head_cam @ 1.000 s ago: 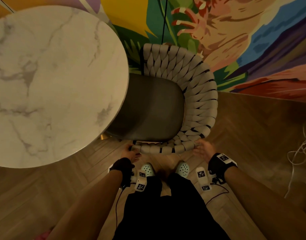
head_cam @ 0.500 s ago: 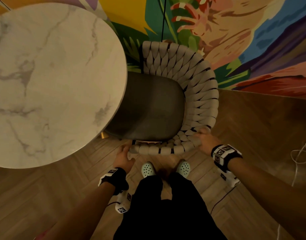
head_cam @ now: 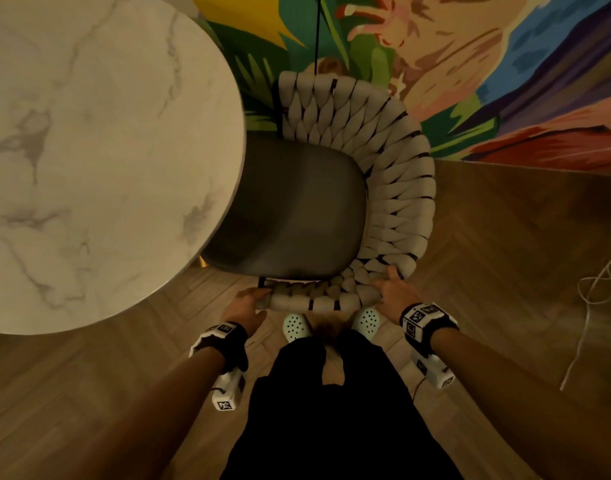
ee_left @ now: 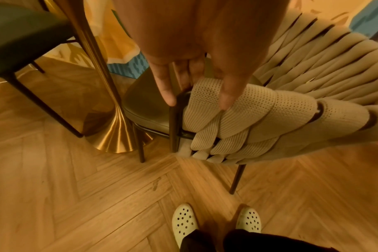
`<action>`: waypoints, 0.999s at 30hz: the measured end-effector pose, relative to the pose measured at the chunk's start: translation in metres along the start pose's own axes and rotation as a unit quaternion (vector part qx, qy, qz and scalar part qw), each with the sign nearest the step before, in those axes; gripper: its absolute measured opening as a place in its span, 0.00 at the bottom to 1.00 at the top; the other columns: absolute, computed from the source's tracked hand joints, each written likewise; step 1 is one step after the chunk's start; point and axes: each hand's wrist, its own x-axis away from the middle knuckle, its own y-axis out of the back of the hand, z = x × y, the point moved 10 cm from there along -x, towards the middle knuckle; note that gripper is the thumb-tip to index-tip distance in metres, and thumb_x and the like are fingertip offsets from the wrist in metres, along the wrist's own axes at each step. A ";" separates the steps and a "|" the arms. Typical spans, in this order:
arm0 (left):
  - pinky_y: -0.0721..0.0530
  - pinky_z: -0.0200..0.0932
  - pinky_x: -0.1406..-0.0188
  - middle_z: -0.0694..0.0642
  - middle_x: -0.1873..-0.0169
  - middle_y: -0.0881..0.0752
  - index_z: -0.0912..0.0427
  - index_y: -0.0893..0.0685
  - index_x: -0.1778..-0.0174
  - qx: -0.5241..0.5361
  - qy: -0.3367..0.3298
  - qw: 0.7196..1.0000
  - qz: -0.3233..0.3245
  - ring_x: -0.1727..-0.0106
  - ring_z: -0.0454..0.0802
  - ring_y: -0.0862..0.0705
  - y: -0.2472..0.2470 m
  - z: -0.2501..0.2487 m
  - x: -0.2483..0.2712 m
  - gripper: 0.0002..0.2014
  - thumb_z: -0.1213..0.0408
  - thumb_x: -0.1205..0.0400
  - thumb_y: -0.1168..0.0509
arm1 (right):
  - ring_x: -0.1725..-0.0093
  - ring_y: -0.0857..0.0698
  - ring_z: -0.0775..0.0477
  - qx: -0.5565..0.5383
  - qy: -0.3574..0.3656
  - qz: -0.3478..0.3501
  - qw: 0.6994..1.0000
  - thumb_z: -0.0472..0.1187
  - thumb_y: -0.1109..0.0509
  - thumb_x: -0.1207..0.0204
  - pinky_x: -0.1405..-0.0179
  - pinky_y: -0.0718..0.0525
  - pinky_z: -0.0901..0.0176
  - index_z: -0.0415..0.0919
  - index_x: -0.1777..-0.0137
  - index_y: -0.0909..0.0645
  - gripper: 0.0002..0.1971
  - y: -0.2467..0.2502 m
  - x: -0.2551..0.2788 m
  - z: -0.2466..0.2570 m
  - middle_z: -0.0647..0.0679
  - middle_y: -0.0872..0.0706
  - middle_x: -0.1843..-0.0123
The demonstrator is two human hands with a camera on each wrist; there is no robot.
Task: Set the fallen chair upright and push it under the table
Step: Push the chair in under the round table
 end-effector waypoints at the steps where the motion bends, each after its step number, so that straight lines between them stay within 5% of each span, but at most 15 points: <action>1: 0.23 0.48 0.32 0.53 0.28 0.21 0.44 0.25 0.27 -0.002 -0.002 1.000 -0.005 0.29 0.56 0.23 0.002 0.002 0.000 0.27 0.61 0.24 0.34 | 0.32 0.21 0.30 0.000 -0.001 -0.002 1.000 0.44 0.33 0.27 0.33 0.20 0.43 0.54 0.25 0.30 0.29 0.000 0.001 0.001 0.40 0.44 0.21; 8: 0.22 0.51 0.32 0.49 0.30 0.19 0.44 0.22 0.29 -0.054 -0.055 0.996 0.040 0.30 0.54 0.21 0.006 -0.014 -0.015 0.24 0.61 0.23 0.32 | 0.38 0.19 0.31 0.047 -0.027 -0.008 0.998 0.50 0.27 0.32 0.36 0.19 0.41 0.60 0.29 0.27 0.29 0.019 -0.004 -0.004 0.42 0.37 0.28; 19: 0.21 0.53 0.30 0.53 0.34 0.16 0.45 0.19 0.32 -0.061 -0.025 0.998 0.012 0.32 0.57 0.20 0.053 -0.009 -0.057 0.24 0.61 0.26 0.28 | 0.33 0.22 0.31 0.072 -0.024 -0.022 0.997 0.49 0.24 0.32 0.28 0.28 0.38 0.61 0.30 0.24 0.29 0.072 -0.036 0.024 0.39 0.35 0.27; 30: 0.20 0.51 0.33 0.50 0.36 0.15 0.42 0.20 0.32 -0.077 -0.005 0.997 0.013 0.34 0.54 0.19 0.043 0.007 -0.049 0.25 0.60 0.25 0.28 | 0.32 0.23 0.33 0.069 -0.009 -0.041 0.997 0.48 0.23 0.35 0.29 0.26 0.40 0.59 0.32 0.22 0.29 0.065 -0.029 0.032 0.41 0.36 0.27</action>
